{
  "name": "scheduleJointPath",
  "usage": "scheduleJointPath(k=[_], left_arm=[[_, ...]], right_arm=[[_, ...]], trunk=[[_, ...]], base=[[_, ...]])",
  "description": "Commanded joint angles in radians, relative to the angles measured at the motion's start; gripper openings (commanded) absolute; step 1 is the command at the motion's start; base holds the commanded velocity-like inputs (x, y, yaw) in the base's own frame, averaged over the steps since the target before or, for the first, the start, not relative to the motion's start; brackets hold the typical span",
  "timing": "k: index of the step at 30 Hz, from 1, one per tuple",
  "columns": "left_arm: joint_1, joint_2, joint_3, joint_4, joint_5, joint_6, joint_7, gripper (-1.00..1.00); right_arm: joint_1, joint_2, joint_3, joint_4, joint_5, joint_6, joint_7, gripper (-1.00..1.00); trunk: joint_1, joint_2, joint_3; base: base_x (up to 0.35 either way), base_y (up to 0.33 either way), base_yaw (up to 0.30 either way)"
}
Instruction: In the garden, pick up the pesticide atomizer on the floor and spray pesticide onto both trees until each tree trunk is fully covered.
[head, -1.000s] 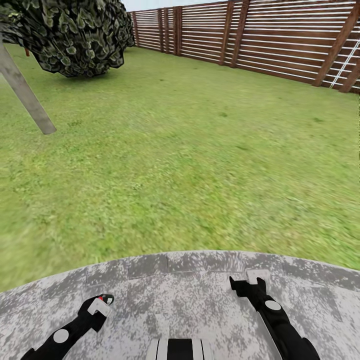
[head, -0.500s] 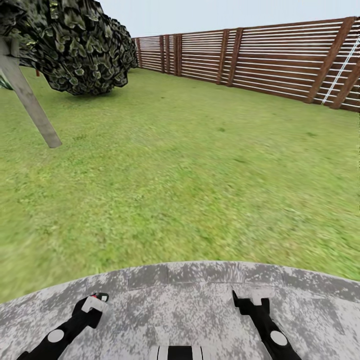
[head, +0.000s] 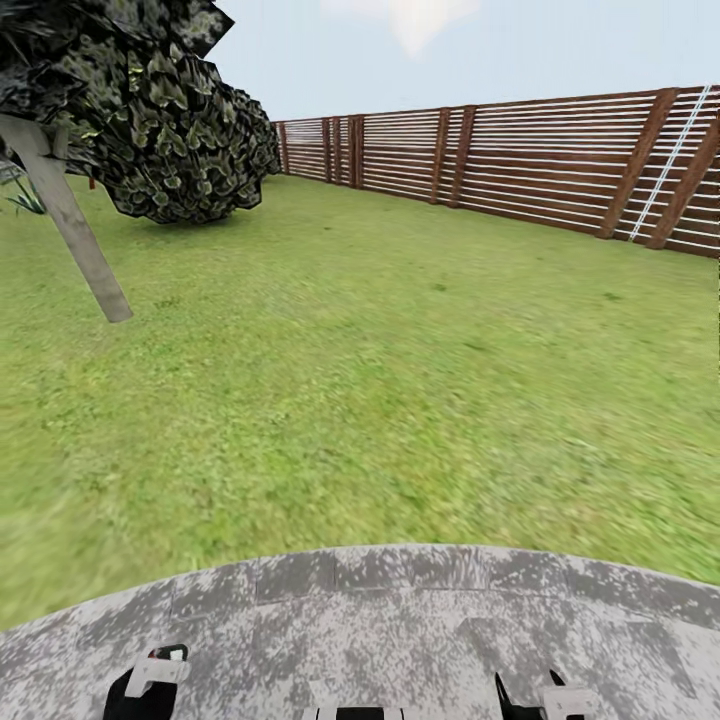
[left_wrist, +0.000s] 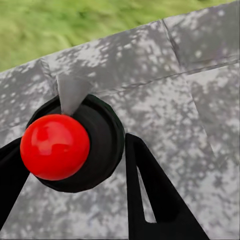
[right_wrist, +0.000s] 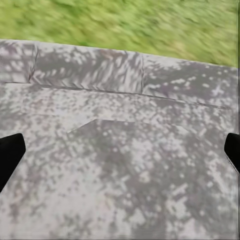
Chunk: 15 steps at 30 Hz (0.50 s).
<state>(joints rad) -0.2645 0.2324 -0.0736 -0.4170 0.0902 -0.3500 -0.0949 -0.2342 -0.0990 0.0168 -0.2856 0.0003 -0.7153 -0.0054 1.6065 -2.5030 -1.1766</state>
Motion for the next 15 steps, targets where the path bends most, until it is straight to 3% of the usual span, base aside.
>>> scheduleJointPath(k=[1, 5, 15], left_arm=[[0.009, -0.004, -0.008, 0.001, 0.019, -0.009, 0.015, -1.00], [0.031, -0.018, -0.008, 0.003, 0.046, -0.027, 0.042, -1.00], [0.037, -0.021, -0.008, 0.003, 0.053, -0.030, 0.046, -1.00]], right_arm=[[0.000, -0.001, 0.002, 0.005, 0.000, -0.008, 0.000, 1.00], [0.000, -0.001, 0.003, 0.011, 0.000, -0.015, 0.002, 1.00], [-0.001, 0.006, 0.002, 0.016, 0.000, -0.013, 0.001, 1.00]], trunk=[[-0.001, 0.000, 0.004], [-0.002, 0.001, 0.021], [-0.010, 0.010, 0.059]], base=[[0.000, 0.000, 0.000], [0.000, 0.000, 0.000], [0.000, 0.000, 0.000]])
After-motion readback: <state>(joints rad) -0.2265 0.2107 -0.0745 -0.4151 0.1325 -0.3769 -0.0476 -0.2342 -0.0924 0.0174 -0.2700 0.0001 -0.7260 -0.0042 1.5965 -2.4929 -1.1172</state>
